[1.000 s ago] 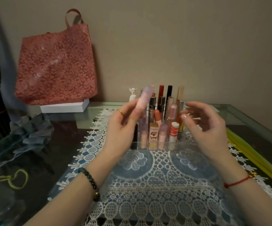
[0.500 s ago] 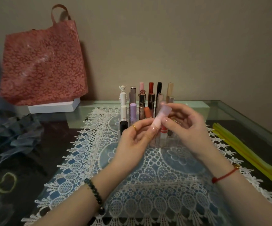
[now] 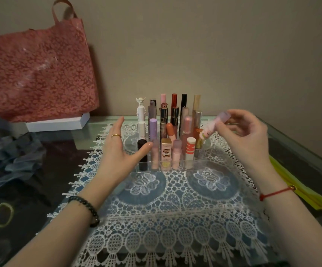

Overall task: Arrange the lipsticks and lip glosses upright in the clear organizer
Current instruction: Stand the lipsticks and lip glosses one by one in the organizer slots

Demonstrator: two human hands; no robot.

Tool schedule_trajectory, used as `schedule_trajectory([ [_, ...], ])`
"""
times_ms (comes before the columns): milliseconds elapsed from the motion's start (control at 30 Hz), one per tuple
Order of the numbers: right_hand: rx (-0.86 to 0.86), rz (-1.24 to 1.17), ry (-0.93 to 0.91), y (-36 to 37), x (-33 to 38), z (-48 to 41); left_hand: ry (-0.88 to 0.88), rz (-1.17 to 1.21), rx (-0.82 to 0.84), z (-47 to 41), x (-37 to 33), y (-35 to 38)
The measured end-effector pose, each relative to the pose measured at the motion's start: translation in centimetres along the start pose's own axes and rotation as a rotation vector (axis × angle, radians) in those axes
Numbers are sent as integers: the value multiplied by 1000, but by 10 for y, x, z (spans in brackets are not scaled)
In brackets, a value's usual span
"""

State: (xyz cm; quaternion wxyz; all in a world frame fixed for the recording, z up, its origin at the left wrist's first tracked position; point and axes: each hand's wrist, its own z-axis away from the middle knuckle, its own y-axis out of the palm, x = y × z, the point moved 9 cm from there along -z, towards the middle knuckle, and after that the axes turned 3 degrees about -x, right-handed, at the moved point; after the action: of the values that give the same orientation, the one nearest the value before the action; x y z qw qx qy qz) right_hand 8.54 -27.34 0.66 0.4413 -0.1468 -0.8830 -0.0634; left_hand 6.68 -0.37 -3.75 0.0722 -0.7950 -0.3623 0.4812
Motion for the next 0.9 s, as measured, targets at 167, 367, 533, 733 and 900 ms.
schedule_trajectory([
  [167, 126, 132, 48, 12, -14, 3, -106, 15, 248, 6, 14, 24],
  [367, 226, 271, 70, 24, -27, 9, -156, -52, 385, 12, 25, 35],
  [533, 274, 311, 80, 31, -34, 13, -103, -24, 415, 15, 18, 38],
  [733, 323, 357, 71, 34, -38, 17, -130, -46, 435, 15, 28, 40],
  [900, 333, 385, 74, 35, -39, 18, -143, -57, 422, 15, 30, 39],
])
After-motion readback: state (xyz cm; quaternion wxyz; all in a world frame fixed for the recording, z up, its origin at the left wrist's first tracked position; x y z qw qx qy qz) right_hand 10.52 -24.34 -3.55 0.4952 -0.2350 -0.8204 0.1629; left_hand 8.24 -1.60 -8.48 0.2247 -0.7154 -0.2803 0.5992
